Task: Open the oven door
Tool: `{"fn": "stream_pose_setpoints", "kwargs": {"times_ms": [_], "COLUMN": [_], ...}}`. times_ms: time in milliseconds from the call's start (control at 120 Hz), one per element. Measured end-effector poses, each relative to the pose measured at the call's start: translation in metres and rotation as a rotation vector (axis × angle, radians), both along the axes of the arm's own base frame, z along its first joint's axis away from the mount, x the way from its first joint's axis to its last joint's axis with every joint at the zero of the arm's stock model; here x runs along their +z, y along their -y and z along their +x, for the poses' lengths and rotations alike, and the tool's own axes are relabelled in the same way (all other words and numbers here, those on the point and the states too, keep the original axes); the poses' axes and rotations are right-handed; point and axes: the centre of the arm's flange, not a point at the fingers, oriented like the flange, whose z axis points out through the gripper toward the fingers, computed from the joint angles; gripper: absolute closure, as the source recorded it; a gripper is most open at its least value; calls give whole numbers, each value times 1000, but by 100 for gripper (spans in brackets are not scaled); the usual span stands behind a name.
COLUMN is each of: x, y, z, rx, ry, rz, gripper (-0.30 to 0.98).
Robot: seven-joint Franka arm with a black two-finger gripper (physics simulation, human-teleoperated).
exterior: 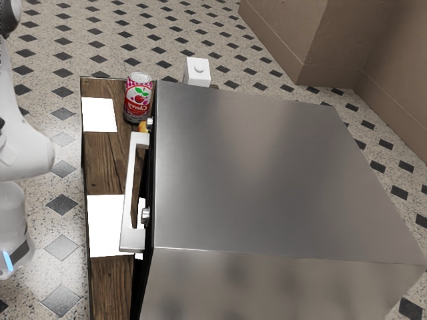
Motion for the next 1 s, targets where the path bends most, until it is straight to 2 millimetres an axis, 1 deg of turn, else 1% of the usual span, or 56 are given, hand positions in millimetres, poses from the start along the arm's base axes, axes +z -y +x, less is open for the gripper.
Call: {"fn": "stream_pose_setpoints", "kwargs": {"times_ms": [133,192,267,350,400,458,517,583,717,742,875,942,1000], "x": [-19,-25,-26,-25,-26,-27,-29,-30,-33,-34,-38,-42,-47], "y": [-5,-8,-10,-9,-6,1,6,8,9,9,1,-3,-5], "z": [-7,-20,-30,-32,-24,-6,9,17,54,57,54,60,71], "rx": [-54,-80,-95,-101,-97,-72,-48,-30,38,45,76,111,145], "ry": [98,185,293,373,395,388,373,352,240,221,111,48,-3], "rz": [-28,-46,-80,-118,-133,-140,-147,-157,-169,-170,-161,-146,-132], "gripper": [0,0,0,0,0,0,0,0,0,0,0,0,0]}}
